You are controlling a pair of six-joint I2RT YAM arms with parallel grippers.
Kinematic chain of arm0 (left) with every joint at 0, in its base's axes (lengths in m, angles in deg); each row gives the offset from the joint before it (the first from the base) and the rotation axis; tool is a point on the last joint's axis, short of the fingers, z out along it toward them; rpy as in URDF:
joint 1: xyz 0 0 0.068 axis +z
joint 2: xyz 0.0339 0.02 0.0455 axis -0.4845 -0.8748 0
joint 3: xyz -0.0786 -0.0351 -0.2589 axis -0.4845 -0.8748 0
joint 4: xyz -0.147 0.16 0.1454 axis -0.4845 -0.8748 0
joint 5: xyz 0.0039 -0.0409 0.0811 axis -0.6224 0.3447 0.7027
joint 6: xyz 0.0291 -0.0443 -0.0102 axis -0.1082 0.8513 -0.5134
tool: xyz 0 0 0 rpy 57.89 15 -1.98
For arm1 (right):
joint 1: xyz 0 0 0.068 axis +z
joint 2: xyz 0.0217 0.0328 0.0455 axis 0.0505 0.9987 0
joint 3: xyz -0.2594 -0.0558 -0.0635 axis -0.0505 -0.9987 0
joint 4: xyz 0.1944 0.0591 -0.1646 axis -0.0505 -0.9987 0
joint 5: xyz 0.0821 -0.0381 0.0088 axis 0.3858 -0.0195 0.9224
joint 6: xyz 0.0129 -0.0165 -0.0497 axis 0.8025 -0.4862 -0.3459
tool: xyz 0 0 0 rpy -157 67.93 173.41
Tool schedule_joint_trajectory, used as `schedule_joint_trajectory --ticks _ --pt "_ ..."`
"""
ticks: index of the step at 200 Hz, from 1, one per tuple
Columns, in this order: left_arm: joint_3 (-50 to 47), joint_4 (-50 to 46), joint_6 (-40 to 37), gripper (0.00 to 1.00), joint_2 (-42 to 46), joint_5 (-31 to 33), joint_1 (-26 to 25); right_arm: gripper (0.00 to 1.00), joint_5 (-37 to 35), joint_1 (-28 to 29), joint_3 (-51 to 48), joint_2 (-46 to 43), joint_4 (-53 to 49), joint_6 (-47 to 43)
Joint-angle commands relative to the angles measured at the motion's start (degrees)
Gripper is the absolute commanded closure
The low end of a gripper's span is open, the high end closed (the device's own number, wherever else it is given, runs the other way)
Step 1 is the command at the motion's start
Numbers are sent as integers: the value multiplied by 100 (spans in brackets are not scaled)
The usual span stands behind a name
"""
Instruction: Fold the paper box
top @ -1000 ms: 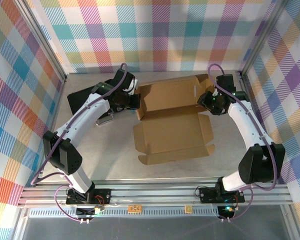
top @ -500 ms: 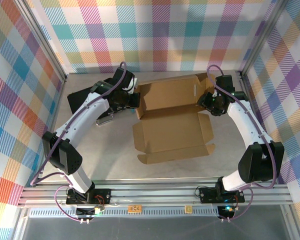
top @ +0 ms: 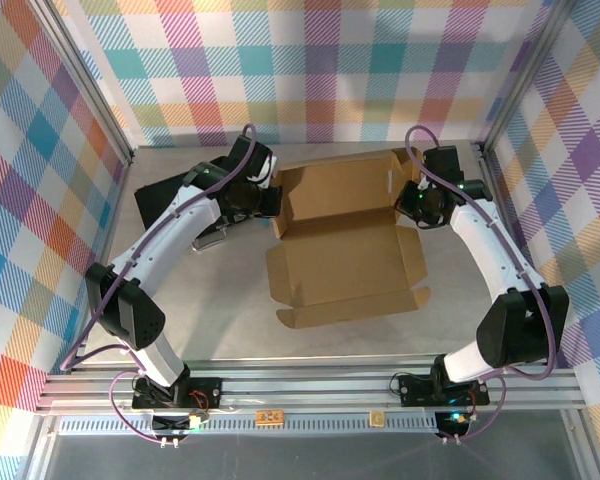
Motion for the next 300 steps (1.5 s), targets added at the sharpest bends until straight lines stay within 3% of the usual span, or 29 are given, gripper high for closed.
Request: schedule_joint_trajectory --ticks 1,107,159,232,245,276,300 --pt "189 -47 89 100 -1 -89 -76 100 -299 312 209 -23 -218 -290" --pt "340 -141 316 100 -59 -151 -78 100 -2399 2022 750 449 -486 -2058" --pt "323 -98 349 100 -63 -173 -76 100 -2672 2501 614 571 -224 -2562" --pt "330 -64 343 100 -113 -247 -59 100 -2463 3039 217 505 249 -3641" --pt "312 -58 312 100 -124 -280 -42 91 -2240 3029 272 386 233 -3884" --pt "170 26 196 100 -83 -484 101 57 -919 2750 1161 81 -218 -3898" --pt "80 111 119 100 -19 -716 264 41 690 1707 2010 -192 -416 -3307"
